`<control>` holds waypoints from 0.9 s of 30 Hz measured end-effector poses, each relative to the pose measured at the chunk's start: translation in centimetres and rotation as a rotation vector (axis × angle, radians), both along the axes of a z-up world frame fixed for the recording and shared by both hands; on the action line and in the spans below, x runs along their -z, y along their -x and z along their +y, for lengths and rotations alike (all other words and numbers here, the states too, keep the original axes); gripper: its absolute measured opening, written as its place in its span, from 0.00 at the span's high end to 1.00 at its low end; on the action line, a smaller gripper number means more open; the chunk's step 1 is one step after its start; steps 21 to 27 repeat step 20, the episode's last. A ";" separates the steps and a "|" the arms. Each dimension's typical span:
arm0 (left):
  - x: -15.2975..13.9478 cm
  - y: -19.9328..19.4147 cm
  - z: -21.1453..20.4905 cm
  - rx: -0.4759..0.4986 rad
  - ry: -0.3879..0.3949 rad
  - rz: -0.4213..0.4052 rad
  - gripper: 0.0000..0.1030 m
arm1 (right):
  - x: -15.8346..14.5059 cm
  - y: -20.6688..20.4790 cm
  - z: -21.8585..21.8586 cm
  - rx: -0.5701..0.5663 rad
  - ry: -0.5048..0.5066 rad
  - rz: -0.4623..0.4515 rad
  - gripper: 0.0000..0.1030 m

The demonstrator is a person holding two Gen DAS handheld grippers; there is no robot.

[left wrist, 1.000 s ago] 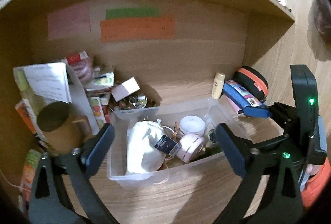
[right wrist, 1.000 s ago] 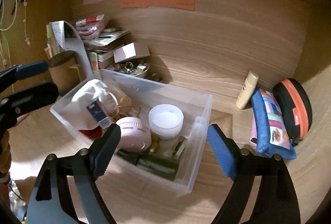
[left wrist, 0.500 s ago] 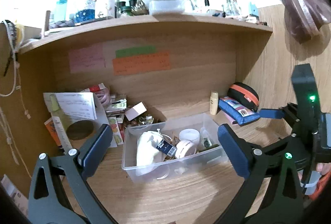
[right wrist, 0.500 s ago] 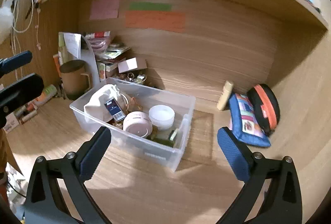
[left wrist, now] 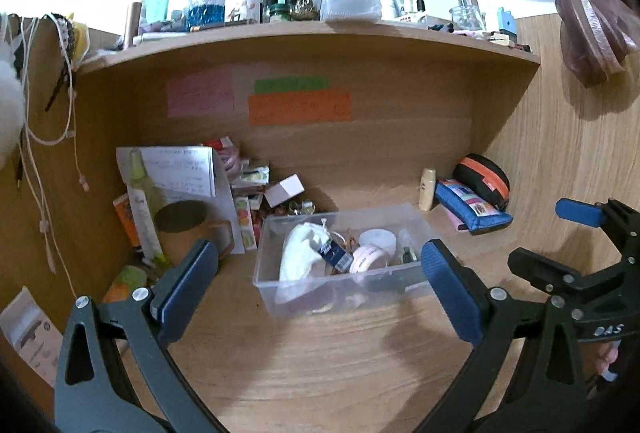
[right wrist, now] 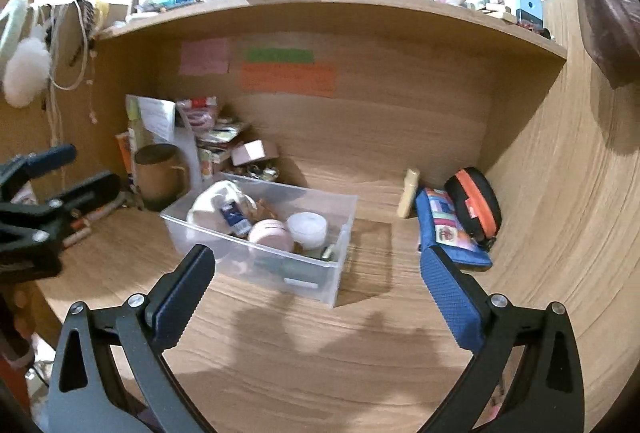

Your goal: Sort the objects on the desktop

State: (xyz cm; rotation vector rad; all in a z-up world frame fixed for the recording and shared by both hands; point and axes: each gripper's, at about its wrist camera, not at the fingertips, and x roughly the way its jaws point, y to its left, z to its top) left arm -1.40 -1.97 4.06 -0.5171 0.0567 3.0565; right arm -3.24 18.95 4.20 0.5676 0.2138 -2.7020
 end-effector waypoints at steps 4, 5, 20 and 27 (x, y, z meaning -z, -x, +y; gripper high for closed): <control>0.8 0.2 0.0 -0.003 -0.019 -0.031 0.00 | 0.2 -1.1 -0.3 -0.024 0.028 0.003 0.00; 0.9 0.2 0.0 0.002 -0.019 -0.035 0.00 | 0.2 -1.3 -0.4 -0.027 0.028 0.006 0.00; 1.6 3.8 0.8 0.051 -0.031 -0.045 0.00 | 0.4 1.4 -0.4 -0.043 0.034 -0.020 0.00; 1.6 3.8 0.8 0.051 -0.031 -0.045 0.00 | 0.4 1.4 -0.4 -0.043 0.034 -0.020 0.00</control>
